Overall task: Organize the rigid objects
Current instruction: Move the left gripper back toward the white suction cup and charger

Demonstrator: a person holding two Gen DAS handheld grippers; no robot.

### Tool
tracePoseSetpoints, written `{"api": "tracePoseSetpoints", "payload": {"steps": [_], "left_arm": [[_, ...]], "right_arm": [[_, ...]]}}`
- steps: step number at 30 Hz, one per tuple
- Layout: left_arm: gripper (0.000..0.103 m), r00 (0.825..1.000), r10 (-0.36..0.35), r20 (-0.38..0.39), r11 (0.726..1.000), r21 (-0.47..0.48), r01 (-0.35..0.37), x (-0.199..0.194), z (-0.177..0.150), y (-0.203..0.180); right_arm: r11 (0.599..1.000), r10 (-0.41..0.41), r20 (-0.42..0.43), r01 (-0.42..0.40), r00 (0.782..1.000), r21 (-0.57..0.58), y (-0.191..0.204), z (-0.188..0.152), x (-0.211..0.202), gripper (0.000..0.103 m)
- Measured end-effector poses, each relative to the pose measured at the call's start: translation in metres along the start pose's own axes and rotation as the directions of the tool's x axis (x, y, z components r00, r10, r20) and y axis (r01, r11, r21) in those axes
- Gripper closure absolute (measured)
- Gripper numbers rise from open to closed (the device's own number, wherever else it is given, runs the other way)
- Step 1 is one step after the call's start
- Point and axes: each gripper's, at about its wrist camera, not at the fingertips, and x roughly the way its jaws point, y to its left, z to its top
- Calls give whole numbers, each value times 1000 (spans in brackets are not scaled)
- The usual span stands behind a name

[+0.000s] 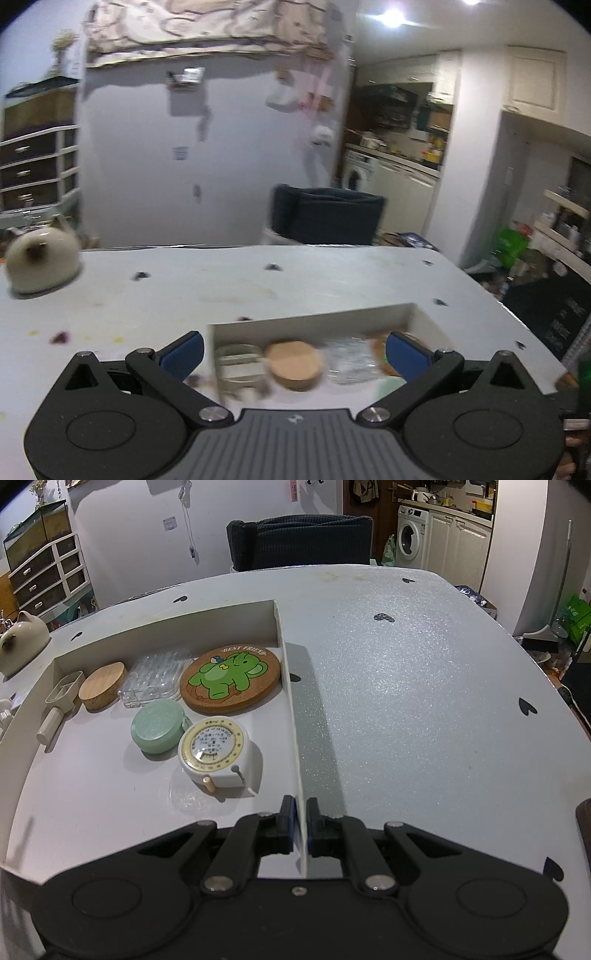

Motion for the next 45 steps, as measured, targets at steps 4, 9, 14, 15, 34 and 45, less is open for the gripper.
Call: {"api": "tracePoseSetpoints", "payload": {"steps": [4,9,14,15,34,45], "left_arm": [[0,997,77,-15,995,-55,-78,-2,-4,32],[0,982,181,-48,975,-123,-186,2,-16,71],[0,966,245,-87,956,-145,-256,9,-31,102],[0,963,252,-90,954,-144,-263,10,-34,107],[32,958,287,-16,954,-84,-287,44,-40,161],[85,955,288,-70,952,-88,-293,62,-50,170]], "right_arm": [[1000,0,1,0,1000,1,0,0,0,96],[1000,0,1,0,1000,0,0,0,0,96],[1000,0,0,0,1000,0,0,0,0,96],[1000,0,0,0,1000,0,0,0,0,96],[1000,-4,1,4,1000,6,-1,-1,0,95],[1000,-4,2,4,1000,7,-1,-1,0,95]]}}
